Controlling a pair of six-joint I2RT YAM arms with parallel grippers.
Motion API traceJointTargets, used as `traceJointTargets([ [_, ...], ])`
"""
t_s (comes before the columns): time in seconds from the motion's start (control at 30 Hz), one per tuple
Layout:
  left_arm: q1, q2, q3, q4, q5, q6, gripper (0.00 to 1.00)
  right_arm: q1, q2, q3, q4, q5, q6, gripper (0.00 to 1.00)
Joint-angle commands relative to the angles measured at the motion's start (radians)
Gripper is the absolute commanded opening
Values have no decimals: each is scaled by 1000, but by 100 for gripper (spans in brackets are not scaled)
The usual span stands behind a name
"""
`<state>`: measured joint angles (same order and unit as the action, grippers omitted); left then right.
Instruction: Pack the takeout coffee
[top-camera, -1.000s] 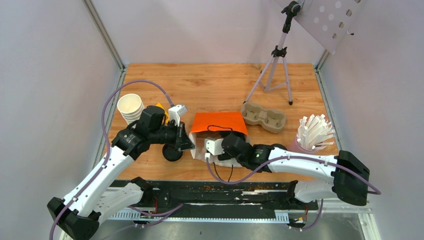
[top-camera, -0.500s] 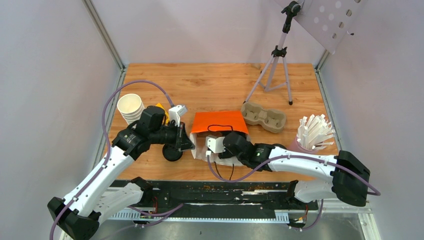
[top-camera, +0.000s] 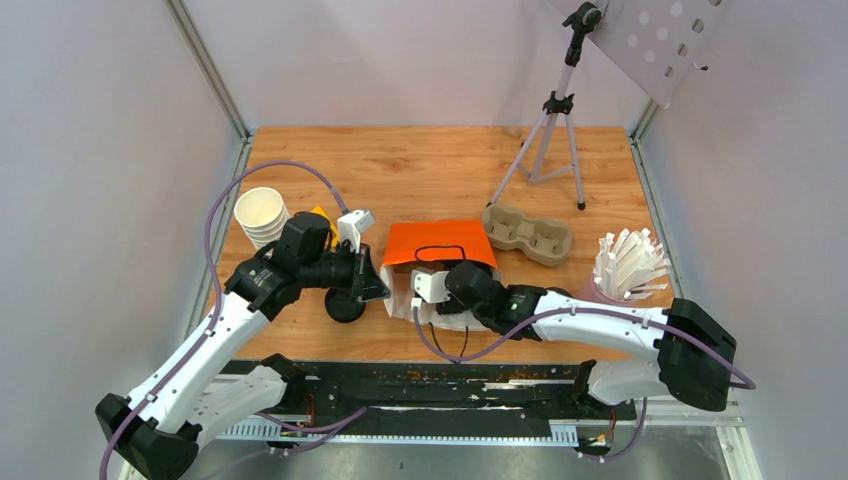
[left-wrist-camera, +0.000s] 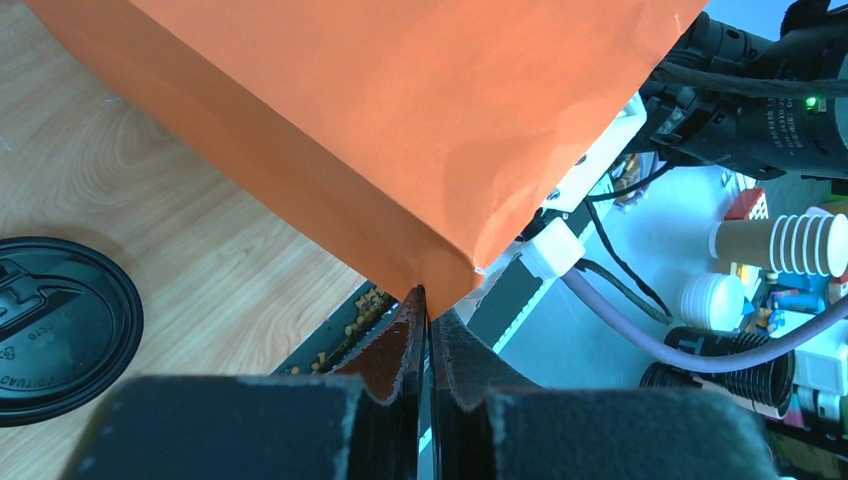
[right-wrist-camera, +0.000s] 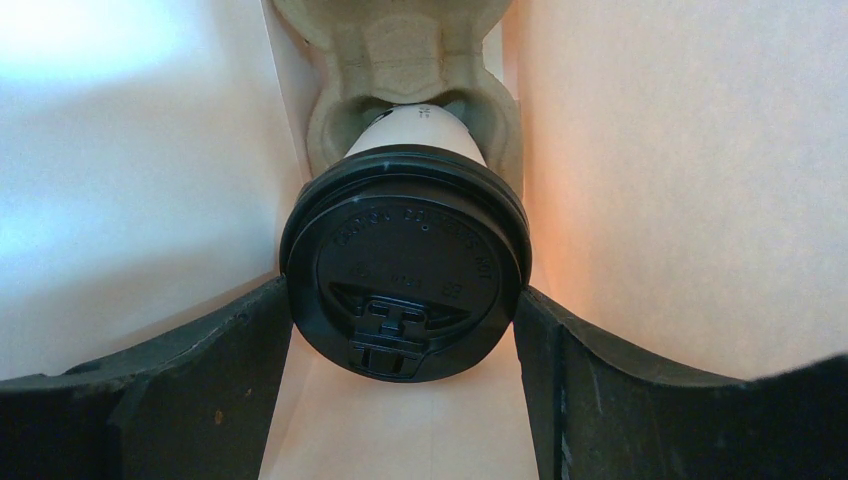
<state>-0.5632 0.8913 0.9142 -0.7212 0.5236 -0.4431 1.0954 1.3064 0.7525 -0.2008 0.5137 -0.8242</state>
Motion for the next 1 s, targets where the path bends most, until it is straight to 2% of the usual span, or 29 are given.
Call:
traceJointTargets([
  [0.0, -6, -7, -1, 31, 28, -7, 9, -19, 8, -13, 9, -13, 23, 73],
  [0.77, -5, 6, -15, 73, 39, -35, 9, -43, 19, -35, 35, -36, 14, 73],
  [0.97, -6, 13, -4, 75, 35, -39, 9, -42, -12, 15, -34, -61, 18, 81],
])
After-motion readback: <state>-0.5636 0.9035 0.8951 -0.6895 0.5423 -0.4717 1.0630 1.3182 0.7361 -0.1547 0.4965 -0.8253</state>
